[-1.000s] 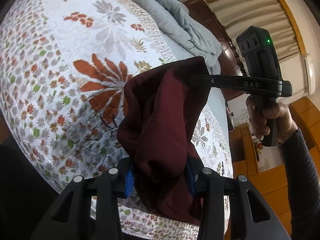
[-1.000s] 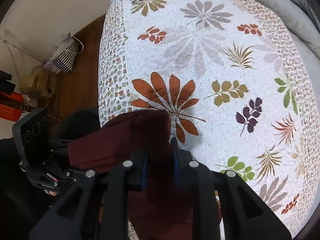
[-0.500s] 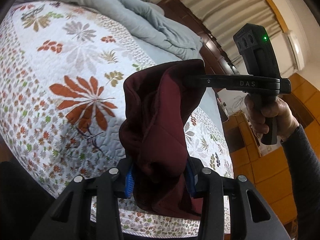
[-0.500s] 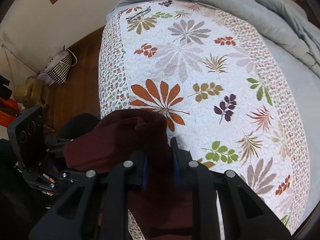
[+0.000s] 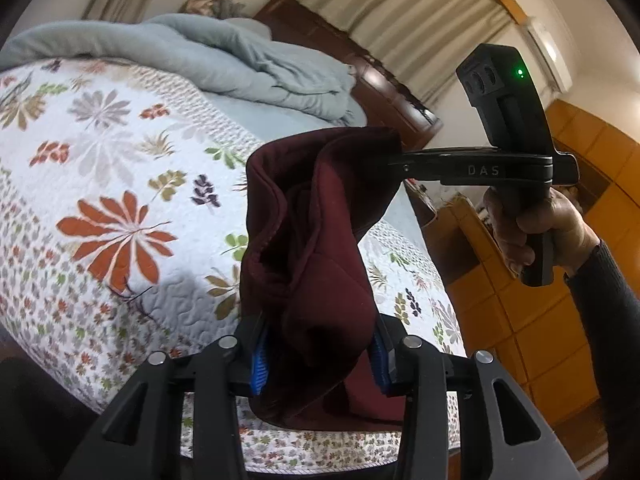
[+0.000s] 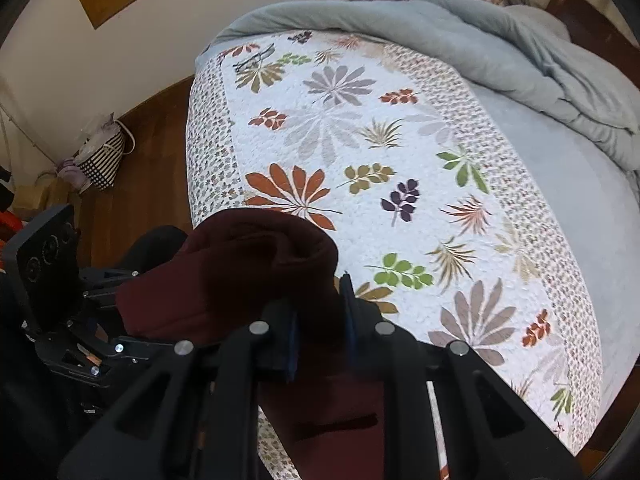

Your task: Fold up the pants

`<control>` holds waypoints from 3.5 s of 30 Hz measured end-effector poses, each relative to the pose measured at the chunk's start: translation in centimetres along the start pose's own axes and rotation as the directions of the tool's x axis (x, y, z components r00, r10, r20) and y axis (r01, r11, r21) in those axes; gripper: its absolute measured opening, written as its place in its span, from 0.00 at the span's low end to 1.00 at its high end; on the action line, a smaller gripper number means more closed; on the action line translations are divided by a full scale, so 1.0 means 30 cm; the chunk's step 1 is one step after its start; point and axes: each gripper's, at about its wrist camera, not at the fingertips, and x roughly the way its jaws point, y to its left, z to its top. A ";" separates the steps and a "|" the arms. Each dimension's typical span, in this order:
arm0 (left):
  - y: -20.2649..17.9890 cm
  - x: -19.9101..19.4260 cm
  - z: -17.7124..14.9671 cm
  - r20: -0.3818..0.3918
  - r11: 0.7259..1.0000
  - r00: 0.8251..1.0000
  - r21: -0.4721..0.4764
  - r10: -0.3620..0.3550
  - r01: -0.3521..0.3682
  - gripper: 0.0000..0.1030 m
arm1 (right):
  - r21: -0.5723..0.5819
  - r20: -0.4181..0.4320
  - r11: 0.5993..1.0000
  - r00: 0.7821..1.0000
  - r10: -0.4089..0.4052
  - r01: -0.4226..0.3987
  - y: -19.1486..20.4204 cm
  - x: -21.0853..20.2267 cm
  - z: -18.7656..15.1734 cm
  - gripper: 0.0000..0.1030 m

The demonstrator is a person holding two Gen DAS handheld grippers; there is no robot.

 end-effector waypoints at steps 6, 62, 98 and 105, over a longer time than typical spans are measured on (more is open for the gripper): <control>-0.098 0.004 -0.005 -0.006 0.998 1.000 0.062 -0.019 0.020 0.39 | 0.024 0.025 0.999 0.999 -0.036 0.035 -0.024 -0.085 -0.083 0.16; -0.726 0.311 -0.303 -0.245 0.869 0.967 0.463 -0.065 0.175 0.39 | 0.281 0.153 0.951 0.971 -0.181 0.133 -0.305 -0.339 -0.903 0.13; -0.891 0.616 -0.642 -0.388 0.747 0.919 0.631 0.071 0.209 0.39 | 0.335 0.190 0.937 0.967 -0.169 0.098 -0.472 -0.160 -1.343 0.13; -0.906 0.659 -0.683 -0.401 0.728 0.911 0.652 0.098 0.209 0.39 | 0.350 0.206 0.934 0.966 -0.156 0.076 -0.496 -0.134 -1.403 0.14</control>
